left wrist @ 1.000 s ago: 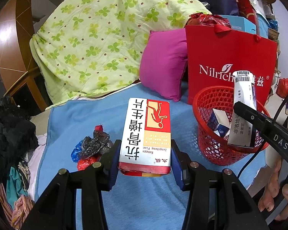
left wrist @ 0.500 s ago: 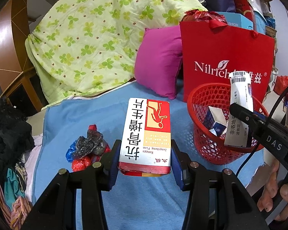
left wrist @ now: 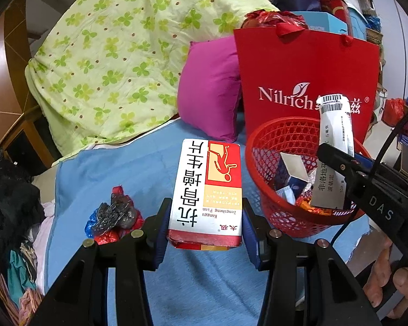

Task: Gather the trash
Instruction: 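Carry both boxes toward the red wastebasket, then open the right tool over the basket while the left tool releases its box there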

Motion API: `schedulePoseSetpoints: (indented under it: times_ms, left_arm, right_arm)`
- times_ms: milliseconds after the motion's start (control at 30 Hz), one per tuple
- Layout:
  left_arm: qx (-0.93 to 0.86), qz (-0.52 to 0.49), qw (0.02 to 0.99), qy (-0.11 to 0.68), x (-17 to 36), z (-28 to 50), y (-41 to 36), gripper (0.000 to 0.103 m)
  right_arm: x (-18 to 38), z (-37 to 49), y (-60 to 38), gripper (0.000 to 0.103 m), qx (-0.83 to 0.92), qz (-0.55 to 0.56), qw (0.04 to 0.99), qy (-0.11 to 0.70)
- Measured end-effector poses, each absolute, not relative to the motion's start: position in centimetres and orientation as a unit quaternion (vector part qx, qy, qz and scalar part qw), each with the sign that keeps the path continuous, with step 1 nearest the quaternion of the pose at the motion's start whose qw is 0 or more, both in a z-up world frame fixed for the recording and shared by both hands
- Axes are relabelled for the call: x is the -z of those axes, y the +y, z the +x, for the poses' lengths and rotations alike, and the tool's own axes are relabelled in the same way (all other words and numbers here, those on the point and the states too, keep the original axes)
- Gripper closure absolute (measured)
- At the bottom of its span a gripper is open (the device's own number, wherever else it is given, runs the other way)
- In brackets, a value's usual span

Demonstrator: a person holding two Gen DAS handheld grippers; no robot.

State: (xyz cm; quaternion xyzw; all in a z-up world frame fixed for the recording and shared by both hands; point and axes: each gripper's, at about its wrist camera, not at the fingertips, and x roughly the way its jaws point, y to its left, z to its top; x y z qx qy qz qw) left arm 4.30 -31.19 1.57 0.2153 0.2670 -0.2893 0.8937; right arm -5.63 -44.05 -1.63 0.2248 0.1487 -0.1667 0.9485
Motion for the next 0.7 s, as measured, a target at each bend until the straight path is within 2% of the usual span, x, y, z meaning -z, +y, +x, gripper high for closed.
schedulePoseSetpoints:
  times_ms: [700]
  left_arm:
    - [0.419, 0.198, 0.847, 0.263, -3.2, 5.6, -36.3, 0.052]
  right_arm:
    - [2.2, -7.7, -47.9, 0.068, 0.198, 0.273, 0.932, 0.135]
